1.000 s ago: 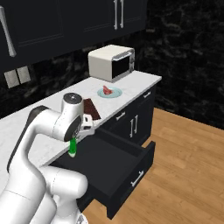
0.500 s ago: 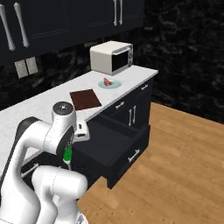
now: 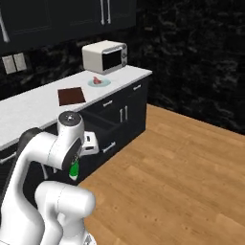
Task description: Pick up the knife from the drawer and place it on the cutting board. Then place the meat from the plate to the cutting board.
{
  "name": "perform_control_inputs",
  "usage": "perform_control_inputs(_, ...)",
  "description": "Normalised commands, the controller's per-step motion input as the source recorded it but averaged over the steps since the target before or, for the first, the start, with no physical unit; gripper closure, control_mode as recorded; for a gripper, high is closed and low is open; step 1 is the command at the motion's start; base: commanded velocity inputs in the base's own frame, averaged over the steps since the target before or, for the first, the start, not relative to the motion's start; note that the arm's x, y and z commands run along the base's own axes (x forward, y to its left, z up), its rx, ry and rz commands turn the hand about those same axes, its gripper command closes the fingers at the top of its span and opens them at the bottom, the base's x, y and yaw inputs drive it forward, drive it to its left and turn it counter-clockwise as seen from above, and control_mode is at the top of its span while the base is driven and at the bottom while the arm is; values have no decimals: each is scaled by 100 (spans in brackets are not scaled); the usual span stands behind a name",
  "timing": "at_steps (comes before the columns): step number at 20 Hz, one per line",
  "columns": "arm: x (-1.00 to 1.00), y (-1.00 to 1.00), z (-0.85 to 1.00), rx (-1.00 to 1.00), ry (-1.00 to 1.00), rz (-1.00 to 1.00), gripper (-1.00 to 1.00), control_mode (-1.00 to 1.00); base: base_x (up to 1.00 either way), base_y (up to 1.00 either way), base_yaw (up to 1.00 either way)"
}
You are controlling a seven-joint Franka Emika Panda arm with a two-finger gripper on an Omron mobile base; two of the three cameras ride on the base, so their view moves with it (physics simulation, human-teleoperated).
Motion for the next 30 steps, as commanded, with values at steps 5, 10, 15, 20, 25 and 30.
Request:
perform_control_inputs(5, 0, 0, 0, 0, 0, 0, 100, 100, 13, -100, 39)
perform_control_inputs(10, 0, 0, 0, 0, 0, 0, 100, 100, 41, -100, 49)
perform_control_inputs(15, 0, 0, 0, 0, 0, 0, 100, 100, 59, -100, 53)
perform_control_inputs(20, 0, 0, 0, 0, 0, 0, 100, 100, 58, -100, 51)
perform_control_inputs(25, 0, 0, 0, 0, 0, 0, 100, 100, 36, -100, 47)
perform_control_inputs(30, 0, 0, 0, 0, 0, 0, 100, 100, 43, -100, 41)
